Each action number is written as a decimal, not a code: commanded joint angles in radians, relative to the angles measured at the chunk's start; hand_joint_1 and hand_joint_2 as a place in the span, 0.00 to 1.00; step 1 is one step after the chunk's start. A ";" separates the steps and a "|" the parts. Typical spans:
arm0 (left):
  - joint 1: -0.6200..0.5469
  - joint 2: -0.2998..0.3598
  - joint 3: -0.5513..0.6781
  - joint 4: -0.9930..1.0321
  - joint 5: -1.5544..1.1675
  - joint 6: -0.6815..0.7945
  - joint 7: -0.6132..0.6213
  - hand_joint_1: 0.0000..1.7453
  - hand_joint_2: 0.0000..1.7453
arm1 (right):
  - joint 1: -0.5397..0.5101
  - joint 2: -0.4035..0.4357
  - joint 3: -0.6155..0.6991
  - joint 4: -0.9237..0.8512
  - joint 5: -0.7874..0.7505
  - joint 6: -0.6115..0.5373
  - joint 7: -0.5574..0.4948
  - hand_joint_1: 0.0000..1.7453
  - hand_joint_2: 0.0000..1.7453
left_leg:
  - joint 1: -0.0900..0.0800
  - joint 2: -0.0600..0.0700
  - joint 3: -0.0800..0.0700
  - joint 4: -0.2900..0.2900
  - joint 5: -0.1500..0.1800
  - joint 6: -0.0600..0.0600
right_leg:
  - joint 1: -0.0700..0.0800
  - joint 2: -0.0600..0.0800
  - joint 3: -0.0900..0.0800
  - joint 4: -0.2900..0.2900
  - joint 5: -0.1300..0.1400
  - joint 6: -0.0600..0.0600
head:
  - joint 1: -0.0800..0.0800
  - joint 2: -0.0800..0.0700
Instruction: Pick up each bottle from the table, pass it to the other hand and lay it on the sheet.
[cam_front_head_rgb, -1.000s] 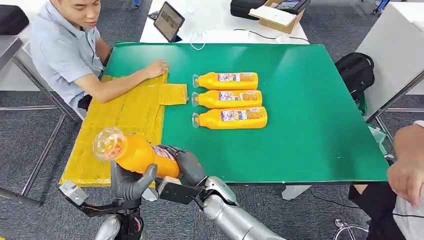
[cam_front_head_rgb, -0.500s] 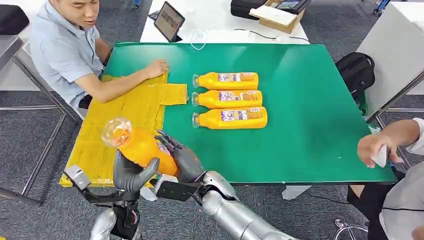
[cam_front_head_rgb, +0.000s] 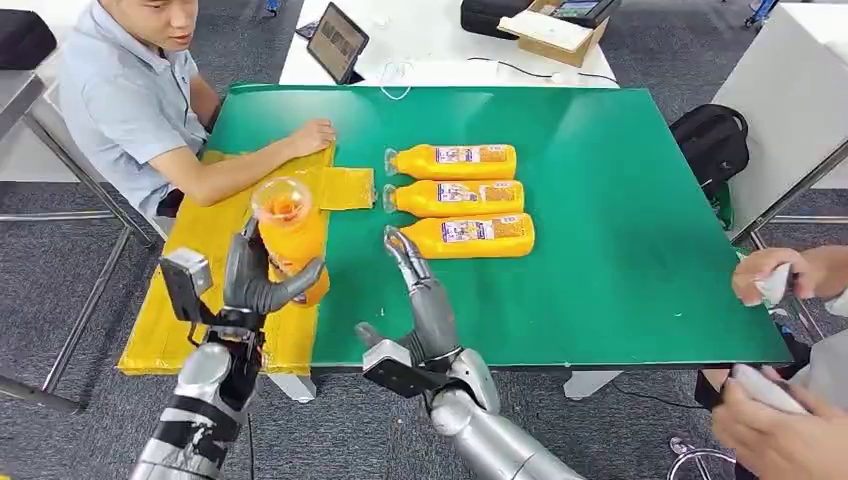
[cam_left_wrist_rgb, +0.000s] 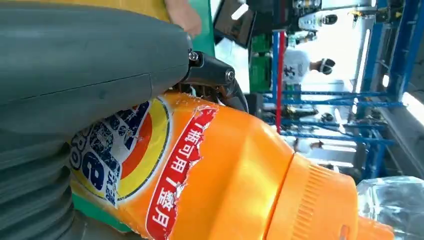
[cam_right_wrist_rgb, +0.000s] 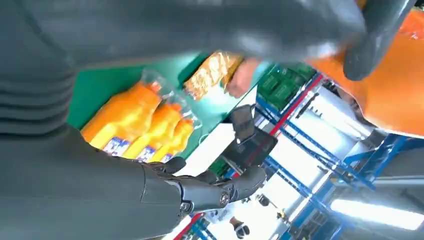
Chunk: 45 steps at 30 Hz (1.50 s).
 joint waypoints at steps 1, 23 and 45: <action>-0.230 0.074 -0.105 0.267 -0.404 0.256 0.063 1.00 1.00 | 0.040 -0.021 -0.098 -0.077 0.072 -0.005 -0.001 0.00 1.00 | 0.001 -0.003 0.003 0.001 -0.001 -0.002 | 0.001 -0.003 0.004 0.001 -0.002 -0.003 | 0.000 0.000; -0.398 0.088 -0.186 0.765 -1.053 0.137 0.419 1.00 1.00 | 0.371 -0.023 -0.126 -0.378 0.100 0.211 -0.001 0.00 1.00 | 0.001 0.001 0.005 -0.001 -0.003 -0.002 | 0.001 0.000 0.005 0.001 -0.002 -0.005 | 0.000 0.000; -0.424 0.059 -0.123 0.830 -0.980 -0.031 0.340 0.00 1.00 | 0.327 -0.013 -0.117 -0.326 0.044 0.177 -0.001 0.00 1.00 | 0.001 0.001 0.003 0.000 -0.002 -0.001 | 0.001 0.001 0.003 0.001 0.000 -0.005 | 0.000 0.000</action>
